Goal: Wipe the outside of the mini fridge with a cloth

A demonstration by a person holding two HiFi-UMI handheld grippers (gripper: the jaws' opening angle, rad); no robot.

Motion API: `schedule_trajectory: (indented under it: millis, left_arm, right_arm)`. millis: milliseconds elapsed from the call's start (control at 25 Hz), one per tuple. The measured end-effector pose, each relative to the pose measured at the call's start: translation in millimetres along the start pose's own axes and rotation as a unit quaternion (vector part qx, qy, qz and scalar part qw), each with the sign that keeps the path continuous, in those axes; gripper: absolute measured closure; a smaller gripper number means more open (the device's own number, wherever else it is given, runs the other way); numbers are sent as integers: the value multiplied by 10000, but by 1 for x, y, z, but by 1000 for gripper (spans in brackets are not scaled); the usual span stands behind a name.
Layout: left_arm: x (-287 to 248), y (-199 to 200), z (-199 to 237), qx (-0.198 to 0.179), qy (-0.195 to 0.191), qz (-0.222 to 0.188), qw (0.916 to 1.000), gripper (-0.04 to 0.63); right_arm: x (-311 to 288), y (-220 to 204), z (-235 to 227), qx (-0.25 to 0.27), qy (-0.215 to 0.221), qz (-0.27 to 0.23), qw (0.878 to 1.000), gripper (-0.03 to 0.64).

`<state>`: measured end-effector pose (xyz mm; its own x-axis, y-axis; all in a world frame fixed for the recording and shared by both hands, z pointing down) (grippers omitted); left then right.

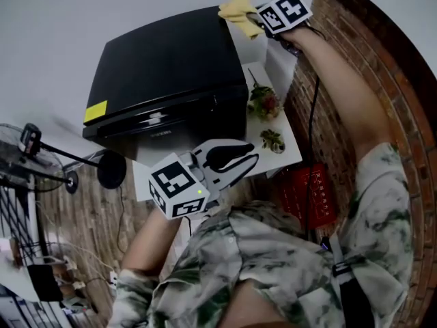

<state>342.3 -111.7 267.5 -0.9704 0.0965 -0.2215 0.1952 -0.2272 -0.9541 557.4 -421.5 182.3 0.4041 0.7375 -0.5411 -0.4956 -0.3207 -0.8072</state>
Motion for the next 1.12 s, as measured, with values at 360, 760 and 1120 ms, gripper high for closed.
schedule_trajectory:
  millis: [360,760,1120]
  left_arm:
    - [-22,-5,2,199,369,3,9991,515]
    - [-35,-14,0,295,710,132,9969,515]
    - [-32,-21,-6,413,994,178,9940,515]
  right_arm:
    - [-51,-51,7,-479,528,-186,9973,529]
    - [-103,-127,27,-855,1007,115,9912,529]
    - [-136,-178,56,-650,1030,417,9917,529]
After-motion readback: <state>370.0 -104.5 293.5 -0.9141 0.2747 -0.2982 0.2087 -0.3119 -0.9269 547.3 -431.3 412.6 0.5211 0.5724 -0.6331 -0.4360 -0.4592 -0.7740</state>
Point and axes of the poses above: the fingertips, and each gripper's own axes: x backward along the fingers, z to its left, y out of its top, the point moved 9 cm from there along x, backward along the fingers, and after that the axes turned 4 degrees about z, right-handed, at the moved point
